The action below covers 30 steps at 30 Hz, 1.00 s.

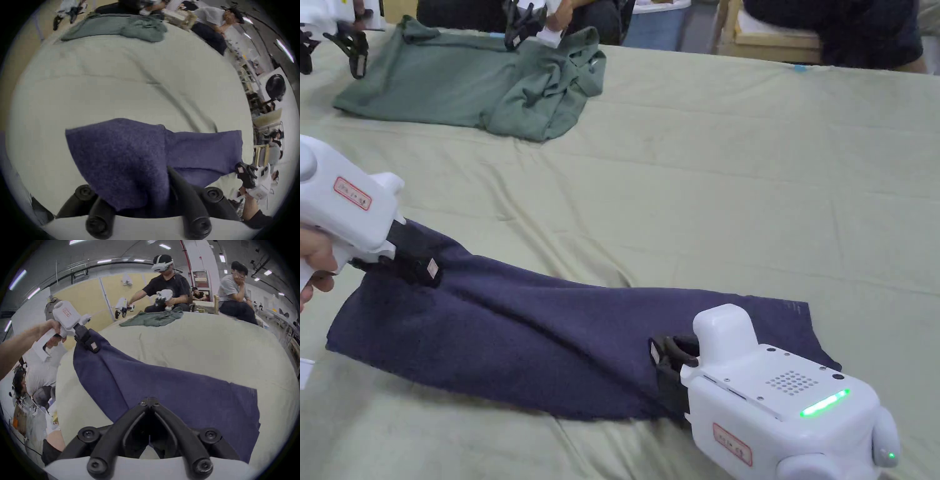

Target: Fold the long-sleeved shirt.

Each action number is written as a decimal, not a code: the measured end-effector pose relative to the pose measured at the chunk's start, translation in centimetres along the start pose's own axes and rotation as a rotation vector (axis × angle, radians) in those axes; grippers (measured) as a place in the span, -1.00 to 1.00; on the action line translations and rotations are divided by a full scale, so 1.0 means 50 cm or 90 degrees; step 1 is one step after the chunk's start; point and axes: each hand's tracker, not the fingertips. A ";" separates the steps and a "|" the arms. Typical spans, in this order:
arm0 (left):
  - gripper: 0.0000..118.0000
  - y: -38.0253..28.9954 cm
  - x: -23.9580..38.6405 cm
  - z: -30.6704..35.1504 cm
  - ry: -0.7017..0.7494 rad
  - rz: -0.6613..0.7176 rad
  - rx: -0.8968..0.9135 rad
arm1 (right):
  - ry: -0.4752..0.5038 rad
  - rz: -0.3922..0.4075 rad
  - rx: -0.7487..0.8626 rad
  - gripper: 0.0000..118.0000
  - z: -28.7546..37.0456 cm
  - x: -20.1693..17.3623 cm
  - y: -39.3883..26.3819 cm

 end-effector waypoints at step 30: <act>0.39 -0.112 0.852 -0.211 -0.150 0.075 -0.085 | -0.181 -0.044 0.022 -0.84 0.373 0.336 -0.187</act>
